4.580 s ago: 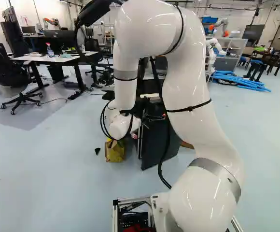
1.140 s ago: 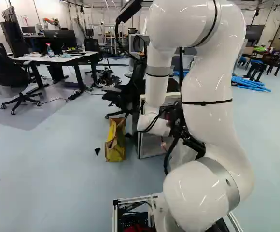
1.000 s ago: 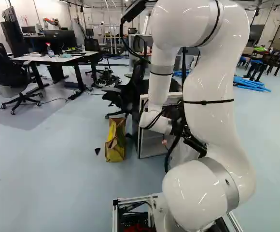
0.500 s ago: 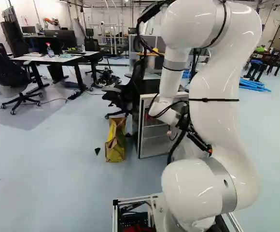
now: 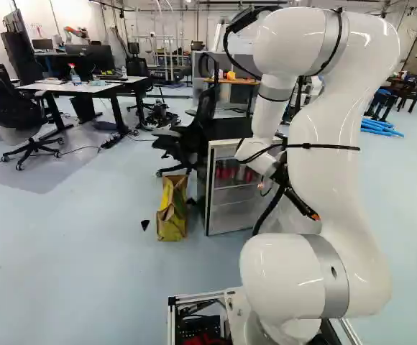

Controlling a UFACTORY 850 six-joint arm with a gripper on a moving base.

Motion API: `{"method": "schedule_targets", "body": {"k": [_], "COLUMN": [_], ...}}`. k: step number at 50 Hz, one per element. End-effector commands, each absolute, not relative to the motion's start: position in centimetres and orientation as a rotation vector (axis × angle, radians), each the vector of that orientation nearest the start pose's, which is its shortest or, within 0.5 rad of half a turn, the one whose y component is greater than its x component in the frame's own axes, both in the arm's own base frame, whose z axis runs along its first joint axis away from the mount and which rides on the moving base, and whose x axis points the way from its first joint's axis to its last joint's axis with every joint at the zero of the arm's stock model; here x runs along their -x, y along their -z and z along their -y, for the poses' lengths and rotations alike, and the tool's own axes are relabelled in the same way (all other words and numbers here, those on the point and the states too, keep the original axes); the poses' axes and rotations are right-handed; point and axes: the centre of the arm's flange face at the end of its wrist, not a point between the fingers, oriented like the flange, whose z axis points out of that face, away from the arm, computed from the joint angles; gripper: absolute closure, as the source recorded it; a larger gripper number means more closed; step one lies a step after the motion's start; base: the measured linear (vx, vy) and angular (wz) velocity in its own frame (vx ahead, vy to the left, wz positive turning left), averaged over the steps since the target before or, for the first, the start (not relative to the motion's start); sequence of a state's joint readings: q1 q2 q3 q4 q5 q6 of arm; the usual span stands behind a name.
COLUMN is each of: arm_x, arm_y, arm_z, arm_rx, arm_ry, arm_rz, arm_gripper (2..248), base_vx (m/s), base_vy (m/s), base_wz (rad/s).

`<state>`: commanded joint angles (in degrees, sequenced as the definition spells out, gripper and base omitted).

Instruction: Grab a drink from the fridge

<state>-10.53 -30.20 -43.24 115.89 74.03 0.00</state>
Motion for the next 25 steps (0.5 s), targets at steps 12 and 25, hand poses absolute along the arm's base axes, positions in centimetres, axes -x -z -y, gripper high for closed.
{"method": "schedule_targets", "body": {"k": [12, 25], "arm_x": [-40.2, -41.8], "arm_y": [-29.1, -29.2], "arm_z": [17.8, 20.9], "arm_rx": [-0.710, -0.650], "arm_ry": [-0.790, -0.782], "arm_rz": [1.927, 1.999], "arm_gripper": [3, 3], "base_vx": [0.000, 0.000], "base_vy": [0.000, 0.000], "base_wz": [0.000, 0.000]}}
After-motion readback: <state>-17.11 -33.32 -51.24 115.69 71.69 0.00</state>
